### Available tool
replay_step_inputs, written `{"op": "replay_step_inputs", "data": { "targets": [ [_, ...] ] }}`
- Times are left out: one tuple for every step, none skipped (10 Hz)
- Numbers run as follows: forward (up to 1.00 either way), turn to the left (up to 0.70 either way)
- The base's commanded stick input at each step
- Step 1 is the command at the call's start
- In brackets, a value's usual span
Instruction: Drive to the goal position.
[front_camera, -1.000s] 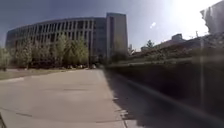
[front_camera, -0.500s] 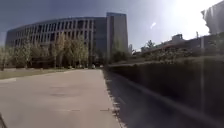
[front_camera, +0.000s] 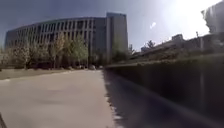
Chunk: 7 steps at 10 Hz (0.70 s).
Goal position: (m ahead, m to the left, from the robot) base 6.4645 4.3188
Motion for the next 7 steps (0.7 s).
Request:
{"op": "replay_step_inputs", "data": {
  "targets": [
    [1.00, 0.27],
    [1.00, 0.27],
    [1.00, 0.27],
    [1.00, 0.22],
    [1.00, 0.09],
    [1.00, 0.00],
    [1.00, 0.00]
  ]
}}
